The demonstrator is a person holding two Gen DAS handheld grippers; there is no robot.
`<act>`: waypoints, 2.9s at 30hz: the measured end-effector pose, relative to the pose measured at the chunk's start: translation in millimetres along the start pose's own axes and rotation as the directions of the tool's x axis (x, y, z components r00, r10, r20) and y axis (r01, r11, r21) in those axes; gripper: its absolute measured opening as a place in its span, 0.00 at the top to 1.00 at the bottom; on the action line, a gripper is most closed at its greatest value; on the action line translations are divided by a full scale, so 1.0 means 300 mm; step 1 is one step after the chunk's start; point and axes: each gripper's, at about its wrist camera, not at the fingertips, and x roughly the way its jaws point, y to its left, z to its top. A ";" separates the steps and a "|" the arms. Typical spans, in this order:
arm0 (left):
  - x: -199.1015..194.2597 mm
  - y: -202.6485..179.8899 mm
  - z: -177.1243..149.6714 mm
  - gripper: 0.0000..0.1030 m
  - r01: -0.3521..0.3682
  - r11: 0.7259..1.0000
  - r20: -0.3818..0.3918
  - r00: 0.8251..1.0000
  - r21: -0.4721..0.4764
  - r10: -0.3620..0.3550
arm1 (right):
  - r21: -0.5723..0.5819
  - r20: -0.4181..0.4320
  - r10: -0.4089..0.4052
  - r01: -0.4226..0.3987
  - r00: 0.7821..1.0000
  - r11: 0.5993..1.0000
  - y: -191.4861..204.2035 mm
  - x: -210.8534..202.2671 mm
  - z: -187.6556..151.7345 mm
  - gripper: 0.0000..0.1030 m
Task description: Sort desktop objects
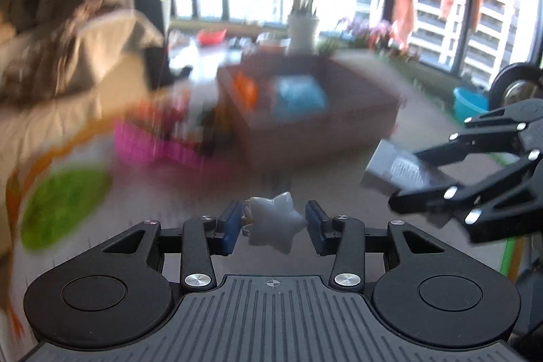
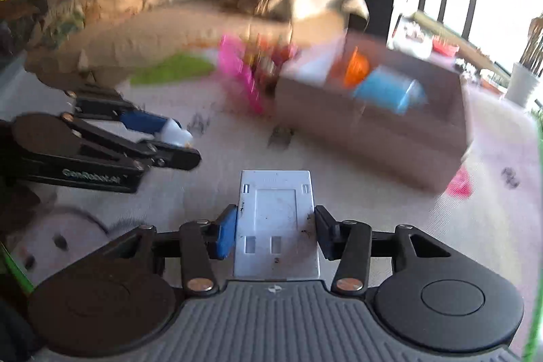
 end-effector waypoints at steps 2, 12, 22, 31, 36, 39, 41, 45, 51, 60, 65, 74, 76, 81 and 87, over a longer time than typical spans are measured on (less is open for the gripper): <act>0.008 -0.011 0.092 0.56 -0.007 0.999 0.076 0.997 0.041 0.004 | 0.035 0.089 -0.027 0.024 0.996 0.999 -0.056 -0.076 0.070 0.54; 0.262 0.007 0.329 0.39 -0.031 0.999 0.173 0.984 -0.030 0.036 | 0.189 0.183 -0.194 0.160 0.964 0.969 -0.322 0.007 0.344 0.54; 0.174 0.261 -0.003 0.11 -0.213 0.965 0.028 0.975 -0.155 0.220 | 0.231 0.044 -0.226 0.210 0.973 0.950 -0.365 0.226 0.354 0.53; 0.168 0.450 -0.140 0.07 -0.211 0.903 -0.014 0.975 -0.375 0.222 | 0.174 -0.113 0.003 0.017 0.994 0.985 -0.085 0.554 0.668 0.53; 0.156 0.447 -0.148 0.07 -0.175 0.907 0.030 0.979 -0.383 0.201 | 0.185 -0.209 -0.056 0.096 0.976 0.978 -0.035 0.815 0.777 0.53; 0.146 0.434 -0.153 0.07 -0.166 0.910 0.052 0.978 -0.380 0.200 | 0.160 -0.249 -0.106 0.149 0.963 0.976 -0.011 0.928 0.777 0.62; 0.134 0.430 -0.155 0.05 -0.152 0.914 0.068 0.979 -0.376 0.191 | 0.158 -0.274 -0.120 0.168 0.954 0.973 -0.003 0.981 0.765 0.69; 0.112 0.421 -0.147 0.03 -0.094 0.924 0.090 0.987 -0.370 0.137 | 0.173 -0.285 -0.092 0.146 0.954 0.974 0.009 0.962 0.750 0.69; 0.105 0.388 -0.122 0.02 -0.080 0.937 0.095 0.988 -0.339 0.118 | 0.245 -0.338 0.047 0.040 0.940 0.969 0.031 0.884 0.693 0.69; 0.083 0.340 -0.147 0.01 -0.022 0.962 0.045 0.998 -0.274 0.035 | 0.252 -0.432 0.260 -0.161 0.864 0.954 0.151 0.680 0.539 0.68; 0.044 0.311 -0.187 0.01 0.001 0.979 0.011 1.000 -0.205 0.002 | 0.227 -0.431 0.240 -0.153 0.870 0.962 0.133 0.573 0.401 0.68; -0.029 0.340 -0.218 0.00 -0.018 0.964 -0.061 0.998 -0.264 0.002 | 0.245 -0.365 0.194 -0.108 0.910 0.964 0.025 0.396 0.208 0.66; -0.039 0.340 -0.219 0.00 0.019 0.955 -0.070 0.997 -0.297 -0.042 | 0.223 -0.337 0.136 -0.061 0.932 0.973 -0.002 0.348 0.166 0.66; -0.039 0.272 -0.196 0.00 -0.003 0.972 -0.101 0.995 -0.236 -0.021 | 0.070 -0.143 0.118 -0.109 0.983 0.992 0.043 0.203 0.158 0.53; -0.059 0.208 -0.203 0.00 -0.132 0.985 -0.173 0.979 -0.115 0.111 | 0.007 -0.092 0.296 -0.297 0.951 0.955 0.162 0.301 0.194 0.45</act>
